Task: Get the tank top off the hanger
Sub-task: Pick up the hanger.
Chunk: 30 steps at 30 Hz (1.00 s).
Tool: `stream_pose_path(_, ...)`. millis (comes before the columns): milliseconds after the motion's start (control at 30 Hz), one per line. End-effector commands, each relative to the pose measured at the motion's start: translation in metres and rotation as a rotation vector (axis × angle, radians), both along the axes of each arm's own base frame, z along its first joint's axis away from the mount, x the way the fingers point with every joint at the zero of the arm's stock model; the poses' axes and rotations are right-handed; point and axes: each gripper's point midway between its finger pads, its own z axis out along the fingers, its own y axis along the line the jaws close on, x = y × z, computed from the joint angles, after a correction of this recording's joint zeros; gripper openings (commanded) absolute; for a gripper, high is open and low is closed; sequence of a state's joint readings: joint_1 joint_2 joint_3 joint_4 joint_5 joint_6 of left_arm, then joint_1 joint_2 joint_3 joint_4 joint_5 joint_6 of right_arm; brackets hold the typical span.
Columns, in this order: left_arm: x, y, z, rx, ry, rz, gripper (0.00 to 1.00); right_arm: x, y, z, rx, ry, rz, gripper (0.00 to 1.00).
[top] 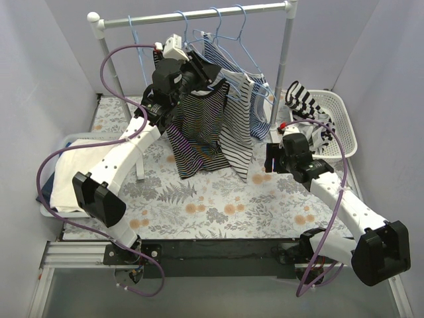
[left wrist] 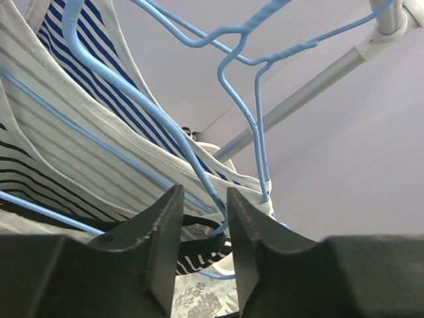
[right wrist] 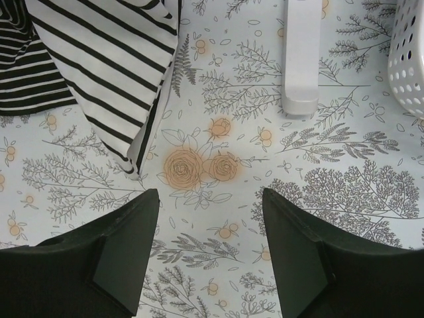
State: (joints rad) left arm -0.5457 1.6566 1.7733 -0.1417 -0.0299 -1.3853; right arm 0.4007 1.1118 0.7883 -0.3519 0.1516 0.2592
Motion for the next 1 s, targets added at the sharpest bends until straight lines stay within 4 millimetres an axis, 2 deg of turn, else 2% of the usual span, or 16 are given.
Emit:
stream_pose_path(0, -0.008, 0.005, 0.027, -0.037, -0.060, 0.008, 0.39, -0.006, 0.003, 0.004, 0.022, -0.009, 0.010, 0.72)
stream_pose_path(33, -0.006, 0.004, 0.027, -0.039, -0.063, 0.008, 0.41, -0.007, 0.004, 0.004, 0.026, -0.006, 0.012, 0.72)
stream_pose_path(67, -0.006, 0.004, 0.031, -0.042, -0.070, 0.008, 0.39, -0.007, 0.004, 0.004, 0.027, -0.007, 0.013, 0.72)
stream_pose_path(233, 0.002, 0.003, 0.026, -0.028, -0.067, 0.027, 0.33, -0.009, 0.005, 0.001, 0.029, 0.002, 0.018, 0.72)
stream_pose_path(333, 0.005, 0.002, 0.021, -0.020, -0.061, 0.033, 0.22, -0.010, 0.006, 0.000, 0.029, 0.006, 0.018, 0.72)
stream_pose_path(400, 0.005, 0.001, 0.020, -0.015, -0.062, 0.029, 0.09, -0.010, 0.005, -0.001, 0.030, 0.007, 0.017, 0.72)
stream_pose_path(500, 0.000, 0.000, 0.025, -0.011, -0.075, 0.005, 0.02, -0.011, 0.005, -0.003, 0.027, 0.011, 0.017, 0.72)
stream_pose_path(967, -0.046, 0.013, 0.073, 0.021, -0.138, -0.073, 0.00, -0.011, 0.006, -0.010, 0.023, 0.029, 0.013, 0.72)
